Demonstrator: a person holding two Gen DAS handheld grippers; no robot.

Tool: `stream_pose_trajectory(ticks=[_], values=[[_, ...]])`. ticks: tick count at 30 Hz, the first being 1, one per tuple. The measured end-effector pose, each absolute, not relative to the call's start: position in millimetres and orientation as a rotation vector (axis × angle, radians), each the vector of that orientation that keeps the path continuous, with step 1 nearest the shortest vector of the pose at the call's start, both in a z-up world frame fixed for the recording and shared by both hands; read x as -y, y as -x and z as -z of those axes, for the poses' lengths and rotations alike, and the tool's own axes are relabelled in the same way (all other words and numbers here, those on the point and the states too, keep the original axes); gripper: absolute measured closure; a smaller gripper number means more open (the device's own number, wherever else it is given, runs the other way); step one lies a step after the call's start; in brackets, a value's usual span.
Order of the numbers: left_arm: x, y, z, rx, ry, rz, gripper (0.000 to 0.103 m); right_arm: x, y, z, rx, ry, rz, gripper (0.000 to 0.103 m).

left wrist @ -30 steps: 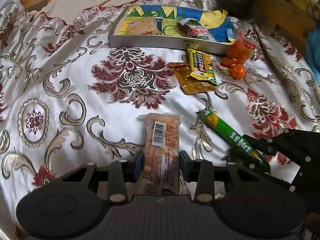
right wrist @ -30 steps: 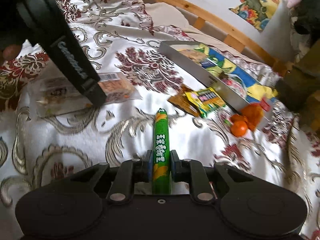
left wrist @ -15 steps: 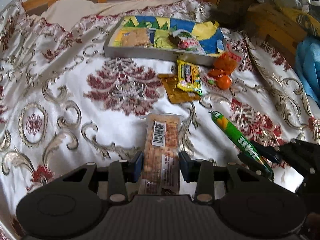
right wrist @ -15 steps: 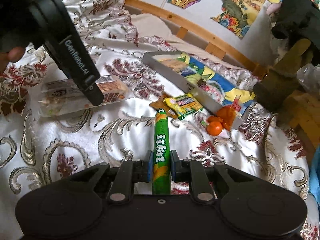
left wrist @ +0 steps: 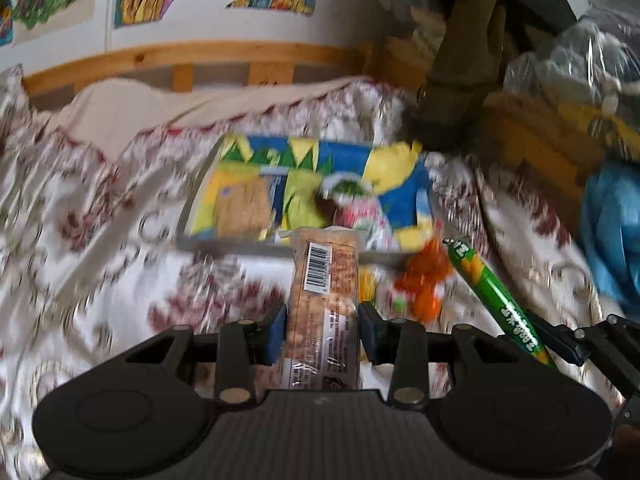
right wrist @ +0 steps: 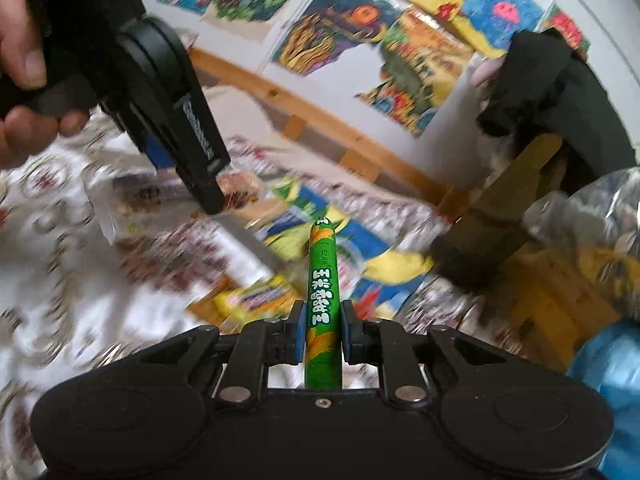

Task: Organize snacks
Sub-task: 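Carry pastry packet into the tray with left tool while right tool carries green stick there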

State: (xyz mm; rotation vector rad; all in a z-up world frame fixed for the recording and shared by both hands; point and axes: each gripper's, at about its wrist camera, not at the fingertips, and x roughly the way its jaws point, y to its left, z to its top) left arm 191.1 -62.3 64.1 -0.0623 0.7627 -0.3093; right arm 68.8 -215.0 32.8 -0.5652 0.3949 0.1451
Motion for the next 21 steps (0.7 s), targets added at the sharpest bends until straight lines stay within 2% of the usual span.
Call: stream_pose_trajectory(ticks=[9, 21], values=[[104.0, -287.5, -85.4, -0.658, 0.075, 0.344, 0.061, 242.1, -158.0, -65.0, -0.342, 0.537, -0.082, 0.085], [137.8, -385.6, -48.8, -0.625, 0.078, 0.351, 0.061, 275.7, -280.9, -45.1, -0.367, 0.447, -0.032, 0.085]])
